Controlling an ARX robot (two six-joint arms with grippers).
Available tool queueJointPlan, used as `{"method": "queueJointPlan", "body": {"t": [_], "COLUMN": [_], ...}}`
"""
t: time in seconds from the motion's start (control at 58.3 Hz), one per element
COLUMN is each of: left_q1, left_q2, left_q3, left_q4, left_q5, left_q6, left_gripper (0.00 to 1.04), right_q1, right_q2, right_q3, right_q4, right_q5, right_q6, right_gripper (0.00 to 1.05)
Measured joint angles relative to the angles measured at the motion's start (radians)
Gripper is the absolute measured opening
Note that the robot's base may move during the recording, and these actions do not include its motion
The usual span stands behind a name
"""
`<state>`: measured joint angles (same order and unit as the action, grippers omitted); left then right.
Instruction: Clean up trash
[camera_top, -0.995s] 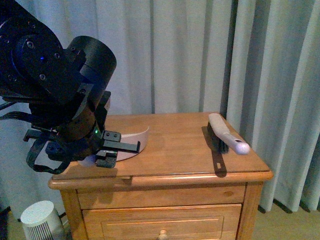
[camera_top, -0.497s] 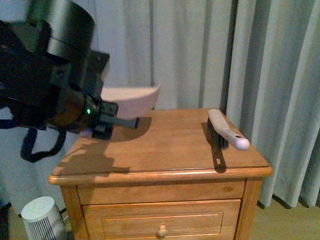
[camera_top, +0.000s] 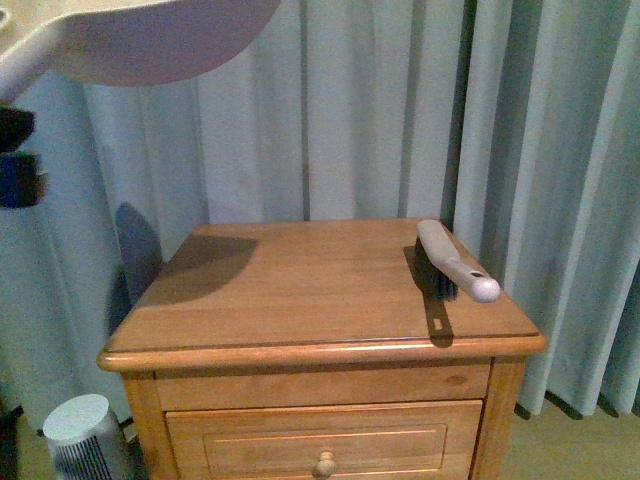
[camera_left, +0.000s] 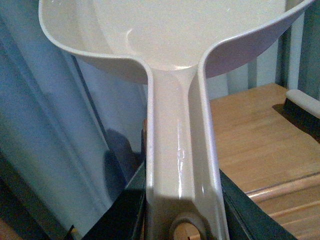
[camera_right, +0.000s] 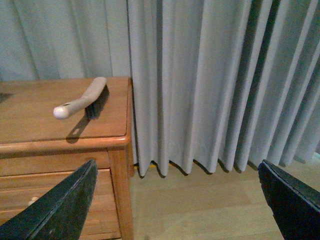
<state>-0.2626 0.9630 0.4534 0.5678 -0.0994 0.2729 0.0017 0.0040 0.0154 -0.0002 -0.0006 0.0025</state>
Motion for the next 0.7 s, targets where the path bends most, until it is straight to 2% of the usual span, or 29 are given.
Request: {"method": "queueJointPlan", "body": {"t": [0.223,0.48,0.703], "left_q1": [0.051,0.198,0.351], "left_q2": [-0.389,-0.732,-0.808], "left_q3": [-0.164,-0.238,-0.272], "left_q4": [-0.209,-0.497,-0.544], "left_q5": [0.053,0.222,0.344], "left_q6": [-0.024,-0.048,-0.08], "left_gripper": [0.28,0.28,0.28], "right_q1": [0.0,0.0,0.0], "right_q2": [0.0,0.0,0.0], "right_q3": [0.0,0.0,0.0], "right_q4": [0.0,0.0,0.0], "right_q5": [0.0,0.0,0.0], "right_q6": [0.0,0.0,0.0], "right_gripper": [0.97,0.97,0.97]}}
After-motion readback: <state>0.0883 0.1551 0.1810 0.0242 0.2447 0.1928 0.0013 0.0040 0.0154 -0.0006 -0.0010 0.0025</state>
